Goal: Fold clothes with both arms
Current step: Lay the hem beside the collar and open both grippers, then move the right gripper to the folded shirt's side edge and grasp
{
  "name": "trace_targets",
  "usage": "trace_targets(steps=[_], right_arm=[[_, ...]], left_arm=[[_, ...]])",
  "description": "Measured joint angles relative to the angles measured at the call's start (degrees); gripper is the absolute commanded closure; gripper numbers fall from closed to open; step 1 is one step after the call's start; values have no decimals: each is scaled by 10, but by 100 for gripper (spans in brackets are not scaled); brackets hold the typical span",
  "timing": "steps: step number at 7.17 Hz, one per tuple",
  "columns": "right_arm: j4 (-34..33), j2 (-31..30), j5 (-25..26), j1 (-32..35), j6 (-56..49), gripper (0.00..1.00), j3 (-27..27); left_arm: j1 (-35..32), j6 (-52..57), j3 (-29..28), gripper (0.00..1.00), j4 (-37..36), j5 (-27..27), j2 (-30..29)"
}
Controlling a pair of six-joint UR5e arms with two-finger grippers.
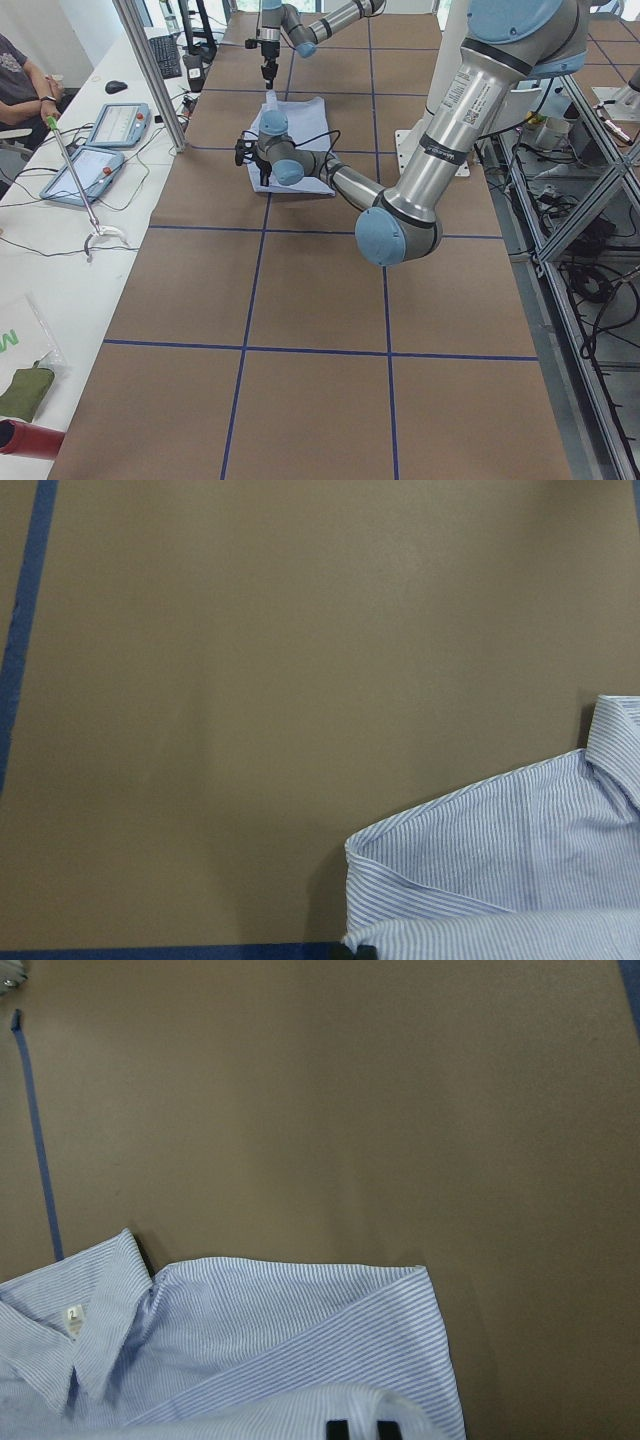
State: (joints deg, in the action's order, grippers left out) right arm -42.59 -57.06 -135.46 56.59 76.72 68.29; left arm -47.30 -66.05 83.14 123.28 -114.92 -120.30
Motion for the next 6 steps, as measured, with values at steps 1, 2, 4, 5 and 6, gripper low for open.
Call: trace_targets(steps=[1,2,4,5,6], right_arm=[[1,-1,2,-2,1,0,2],[3,-3,1,-3,2,0,6],[5,-33,-2,-14,6,0,45],[5,-62,-2,-26,8,0,77],[5,-94,2,-44,9,0,108]], left_arm=[[0,-2,0,1,0,0,-3],[-3,-3,1,1,-2,0,-5],[-12,-3,7,1,-7,-5,-6],[-16,-4,18,1,-8,-14,-4],[-18,-8,30,1,-12,-21,-1]])
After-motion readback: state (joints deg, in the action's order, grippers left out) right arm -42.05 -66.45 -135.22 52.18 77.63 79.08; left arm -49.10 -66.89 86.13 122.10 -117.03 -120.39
